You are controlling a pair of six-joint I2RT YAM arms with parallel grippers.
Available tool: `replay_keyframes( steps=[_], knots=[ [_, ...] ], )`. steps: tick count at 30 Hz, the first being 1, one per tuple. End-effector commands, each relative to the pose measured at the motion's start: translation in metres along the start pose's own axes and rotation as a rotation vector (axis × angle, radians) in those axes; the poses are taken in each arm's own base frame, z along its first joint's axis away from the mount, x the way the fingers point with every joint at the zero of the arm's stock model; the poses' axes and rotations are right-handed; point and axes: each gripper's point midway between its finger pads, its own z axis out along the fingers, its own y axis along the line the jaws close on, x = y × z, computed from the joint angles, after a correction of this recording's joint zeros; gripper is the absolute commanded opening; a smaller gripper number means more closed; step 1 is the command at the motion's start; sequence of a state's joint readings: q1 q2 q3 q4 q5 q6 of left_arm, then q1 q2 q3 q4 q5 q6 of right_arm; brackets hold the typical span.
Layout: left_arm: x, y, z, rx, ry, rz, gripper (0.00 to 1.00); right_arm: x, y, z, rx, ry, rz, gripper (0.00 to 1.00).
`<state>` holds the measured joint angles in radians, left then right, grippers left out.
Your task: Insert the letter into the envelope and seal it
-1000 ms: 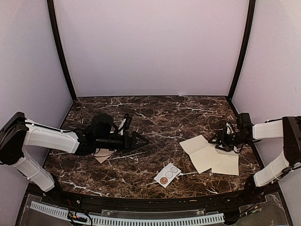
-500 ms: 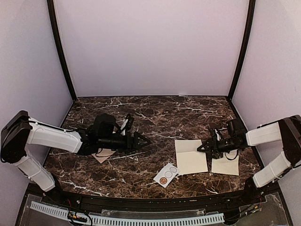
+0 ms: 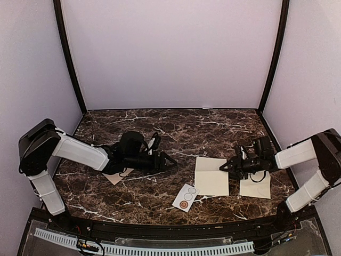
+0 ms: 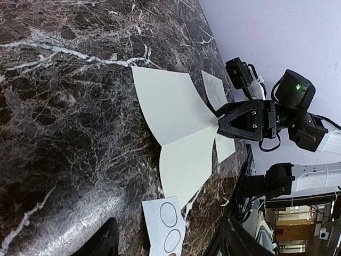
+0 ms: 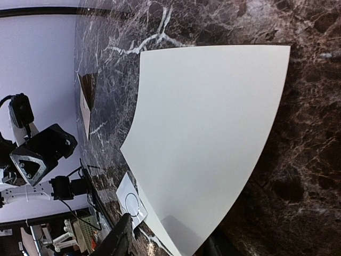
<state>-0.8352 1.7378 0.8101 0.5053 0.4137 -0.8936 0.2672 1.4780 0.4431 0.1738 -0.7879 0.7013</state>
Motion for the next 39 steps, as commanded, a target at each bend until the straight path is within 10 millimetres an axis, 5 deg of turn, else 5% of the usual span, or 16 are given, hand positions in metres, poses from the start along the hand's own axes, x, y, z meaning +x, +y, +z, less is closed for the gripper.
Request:
replay_keyframes(
  steps=[1, 25, 39],
  knots=[
    [-0.004, -0.012, 0.011, 0.047, 0.009, 0.037, 0.63, -0.008, -0.001, 0.004, 0.003, -0.048, 0.022, 0.39],
    [0.003, 0.001, 0.069, 0.060, 0.102, 0.072, 0.46, 0.002, -0.006, 0.021, 0.009, -0.024, 0.071, 0.32],
    [0.009, 0.006, 0.082, 0.054, 0.128, 0.065, 0.42, -0.002, -0.002, 0.025, -0.001, -0.046, 0.081, 0.09]
  ],
)
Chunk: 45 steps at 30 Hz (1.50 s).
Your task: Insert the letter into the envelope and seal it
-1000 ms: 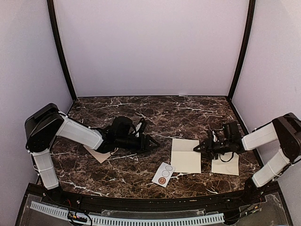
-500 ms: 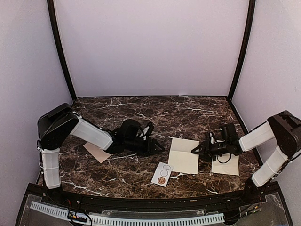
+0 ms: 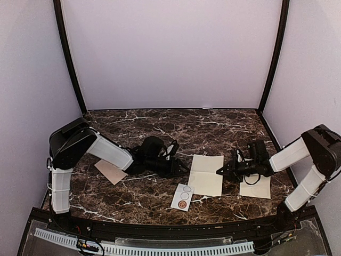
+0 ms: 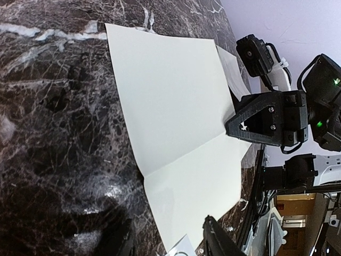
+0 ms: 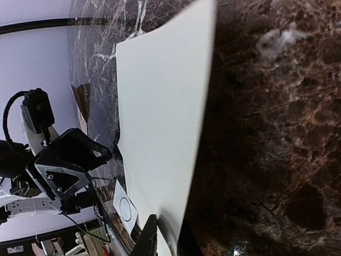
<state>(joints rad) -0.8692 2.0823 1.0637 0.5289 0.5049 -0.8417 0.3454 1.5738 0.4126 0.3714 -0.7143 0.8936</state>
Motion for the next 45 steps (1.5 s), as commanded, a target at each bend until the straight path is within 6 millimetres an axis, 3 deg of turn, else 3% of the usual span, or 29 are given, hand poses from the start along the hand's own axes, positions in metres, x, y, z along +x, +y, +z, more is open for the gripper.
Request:
replay_keyframes(
  steps=[1, 4, 7, 11, 12, 14, 15, 16, 17, 22, 26, 27, 30, 35, 41, 45],
  knots=[
    [-0.005, -0.012, 0.001, 0.024, -0.010, 0.027, 0.41, -0.005, 0.004, 0.001, -0.012, -0.027, -0.018, 0.07],
    [-0.009, -0.013, -0.001, 0.015, -0.031, 0.028, 0.41, -0.007, 0.008, -0.001, -0.017, -0.043, -0.023, 0.00],
    [-0.018, -0.017, -0.009, -0.003, -0.072, 0.047, 0.41, -0.010, 0.014, -0.005, -0.025, -0.062, -0.034, 0.00],
    [-0.040, -0.025, -0.038, -0.054, -0.176, 0.088, 0.44, -0.018, 0.036, -0.015, -0.069, -0.107, -0.081, 0.00],
    [-0.048, -0.037, -0.052, -0.046, -0.208, 0.109, 0.45, -0.020, 0.045, -0.019, -0.088, -0.122, -0.103, 0.00],
    [-0.058, -0.041, -0.077, -0.064, -0.259, 0.127, 0.50, -0.026, 0.067, -0.029, -0.135, -0.156, -0.160, 0.00],
    [-0.066, -0.056, -0.093, -0.049, -0.297, 0.149, 0.55, -0.029, 0.079, -0.035, -0.160, -0.173, -0.193, 0.00],
    [-0.067, -0.053, -0.100, -0.069, -0.297, 0.160, 0.57, -0.032, 0.097, -0.043, -0.195, -0.197, -0.238, 0.00],
    [-0.072, -0.066, -0.114, -0.060, -0.327, 0.184, 0.62, -0.035, 0.111, -0.050, -0.221, -0.213, -0.276, 0.00],
    [-0.073, -0.092, -0.153, -0.075, -0.353, 0.279, 0.78, -0.035, 0.180, -0.073, -0.351, -0.248, -0.471, 0.00],
    [-0.067, -0.116, -0.174, -0.008, -0.365, 0.315, 0.87, -0.020, 0.231, -0.082, -0.457, -0.233, -0.631, 0.00],
    [-0.063, -0.131, -0.181, 0.051, -0.359, 0.327, 0.88, -0.002, 0.258, -0.083, -0.532, -0.197, -0.724, 0.00],
    [-0.059, -0.137, -0.186, 0.081, -0.358, 0.327, 0.90, 0.021, 0.283, -0.086, -0.627, -0.158, -0.816, 0.00],
    [-0.057, -0.147, -0.196, 0.125, -0.377, 0.345, 0.92, 0.047, 0.304, -0.083, -0.704, -0.093, -0.892, 0.00],
    [-0.045, -0.173, -0.209, 0.276, -0.372, 0.391, 0.93, 0.054, 0.310, -0.083, -0.724, -0.078, -0.913, 0.00],
    [-0.040, -0.185, -0.214, 0.346, -0.370, 0.407, 0.82, 0.057, 0.312, -0.082, -0.738, -0.063, -0.923, 0.00]
  ],
)
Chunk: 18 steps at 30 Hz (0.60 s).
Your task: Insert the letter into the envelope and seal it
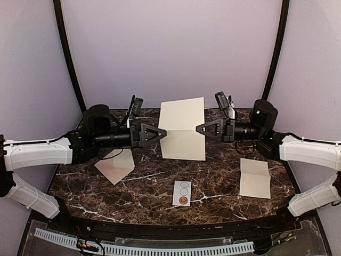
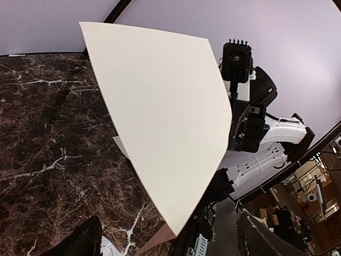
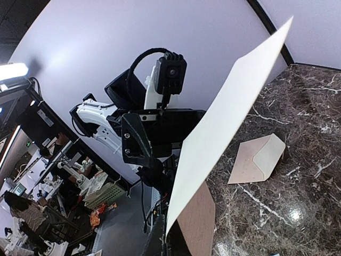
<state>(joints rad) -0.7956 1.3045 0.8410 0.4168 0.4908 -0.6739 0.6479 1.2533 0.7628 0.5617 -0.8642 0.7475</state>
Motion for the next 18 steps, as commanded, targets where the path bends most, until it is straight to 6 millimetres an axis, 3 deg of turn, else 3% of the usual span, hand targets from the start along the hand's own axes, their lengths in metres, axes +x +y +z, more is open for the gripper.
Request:
replay_keyframes(
  steps=[1, 18],
  knots=[
    [-0.0103, -0.0304, -0.0088, 0.139, -0.037, 0.028, 0.79, -0.0122, 0.0209, 0.0060, -0.074, -0.012, -0.086, 0.00],
    [-0.0104, -0.0321, -0.0065, 0.208, -0.044, -0.004, 0.29, -0.0112, 0.0212, 0.0100, -0.096, -0.008, -0.079, 0.00]
  ],
)
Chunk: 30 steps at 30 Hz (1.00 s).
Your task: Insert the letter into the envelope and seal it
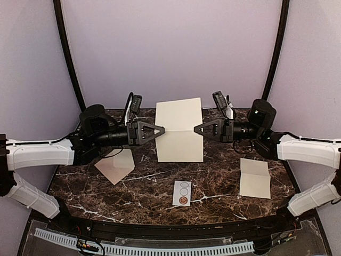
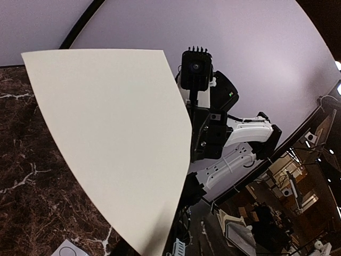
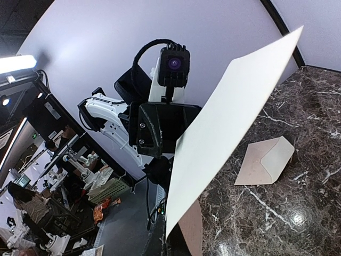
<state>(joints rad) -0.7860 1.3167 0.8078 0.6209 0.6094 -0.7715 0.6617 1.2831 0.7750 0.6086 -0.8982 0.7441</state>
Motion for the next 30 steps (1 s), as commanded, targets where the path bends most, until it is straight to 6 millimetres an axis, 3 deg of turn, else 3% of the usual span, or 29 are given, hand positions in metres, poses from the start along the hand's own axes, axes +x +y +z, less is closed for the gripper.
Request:
replay_keyframes(
  steps=[1, 4, 6, 7, 9, 11, 17, 20, 24, 25, 27, 30],
  knots=[
    [-0.002, -0.003, -0.003, 0.034, -0.012, 0.007, 0.24, -0.013, 0.014, 0.004, -0.046, -0.024, -0.052, 0.00],
    [-0.001, 0.003, -0.005, 0.015, -0.014, -0.001, 0.12, -0.013, 0.012, 0.005, -0.040, -0.022, -0.046, 0.00],
    [0.001, 0.007, -0.007, -0.004, -0.005, -0.004, 0.05, -0.013, 0.011, 0.005, -0.033, -0.022, -0.040, 0.14],
    [0.000, 0.008, -0.008, -0.009, -0.004, -0.003, 0.01, -0.013, 0.011, 0.004, -0.029, -0.023, -0.039, 0.25],
    [0.003, 0.011, -0.010, -0.026, 0.011, 0.007, 0.00, -0.013, 0.008, 0.004, -0.009, -0.024, -0.040, 0.43],
    [0.007, 0.011, -0.011, -0.034, 0.039, 0.025, 0.00, -0.014, 0.004, 0.004, 0.015, -0.019, -0.038, 0.52],
    [0.026, 0.003, -0.011, 0.012, 0.175, 0.084, 0.00, -0.016, -0.007, 0.011, 0.046, 0.004, -0.032, 0.62],
    [0.032, -0.001, -0.012, 0.039, 0.214, 0.086, 0.00, -0.014, -0.014, 0.015, 0.048, 0.016, -0.007, 0.56],
    [0.035, -0.004, -0.014, 0.058, 0.228, 0.088, 0.00, -0.013, -0.021, 0.020, 0.049, 0.018, 0.024, 0.07],
    [0.035, -0.004, -0.014, 0.061, 0.226, 0.087, 0.08, -0.014, -0.024, 0.020, 0.066, 0.008, 0.037, 0.00],
    [0.037, -0.006, -0.014, 0.083, 0.225, 0.082, 0.27, -0.020, -0.034, 0.018, 0.123, -0.036, 0.070, 0.00],
    [0.043, -0.007, -0.014, 0.116, 0.233, 0.062, 0.38, -0.029, -0.039, 0.018, 0.125, -0.084, 0.133, 0.00]
  ],
)
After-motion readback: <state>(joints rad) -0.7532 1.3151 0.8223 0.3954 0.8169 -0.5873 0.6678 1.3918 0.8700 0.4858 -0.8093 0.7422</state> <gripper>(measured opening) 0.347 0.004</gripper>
